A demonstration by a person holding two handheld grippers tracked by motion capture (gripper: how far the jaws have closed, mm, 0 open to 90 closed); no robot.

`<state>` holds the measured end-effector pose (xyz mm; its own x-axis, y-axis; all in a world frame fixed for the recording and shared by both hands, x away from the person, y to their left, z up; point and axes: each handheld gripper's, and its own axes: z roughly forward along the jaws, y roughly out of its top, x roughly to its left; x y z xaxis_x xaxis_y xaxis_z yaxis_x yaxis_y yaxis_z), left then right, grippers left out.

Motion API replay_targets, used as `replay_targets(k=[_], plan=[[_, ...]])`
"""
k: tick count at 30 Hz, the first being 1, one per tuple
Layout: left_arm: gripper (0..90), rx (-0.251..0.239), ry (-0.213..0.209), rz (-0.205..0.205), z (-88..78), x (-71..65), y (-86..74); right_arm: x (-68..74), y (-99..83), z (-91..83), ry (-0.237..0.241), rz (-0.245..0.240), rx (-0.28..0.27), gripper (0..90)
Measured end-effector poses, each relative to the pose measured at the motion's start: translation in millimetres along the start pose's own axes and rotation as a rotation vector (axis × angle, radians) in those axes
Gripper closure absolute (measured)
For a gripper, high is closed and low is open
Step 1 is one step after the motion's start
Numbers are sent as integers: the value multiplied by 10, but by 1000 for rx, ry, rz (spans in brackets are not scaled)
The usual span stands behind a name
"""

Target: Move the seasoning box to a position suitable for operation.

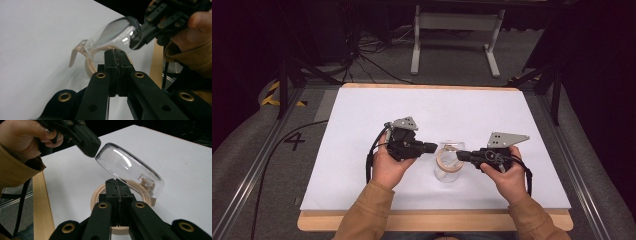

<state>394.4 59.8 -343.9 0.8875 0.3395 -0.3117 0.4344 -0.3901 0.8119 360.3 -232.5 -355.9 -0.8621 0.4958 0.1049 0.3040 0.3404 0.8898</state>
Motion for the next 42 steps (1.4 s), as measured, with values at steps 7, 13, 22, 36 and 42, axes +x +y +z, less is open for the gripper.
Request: replay_targets(k=[7,13,22,36,42], plan=[[892,74,-18,10,65,-46,-34,-64,50,-5,-13,-8,-25,900],[888,90,-10,9,62,-68,-73,-159,64,-19,-28,2,-40,900],[888,94,8,-18,5,-61,-171,-281,83,63,-48,4,-39,900],[881,96,14,-16,-32,-37,-178,-300,84,30,-76,5,-54,900],[874,75,23,-29,-70,8,-154,-340,57,-171,-105,18,-67,900]])
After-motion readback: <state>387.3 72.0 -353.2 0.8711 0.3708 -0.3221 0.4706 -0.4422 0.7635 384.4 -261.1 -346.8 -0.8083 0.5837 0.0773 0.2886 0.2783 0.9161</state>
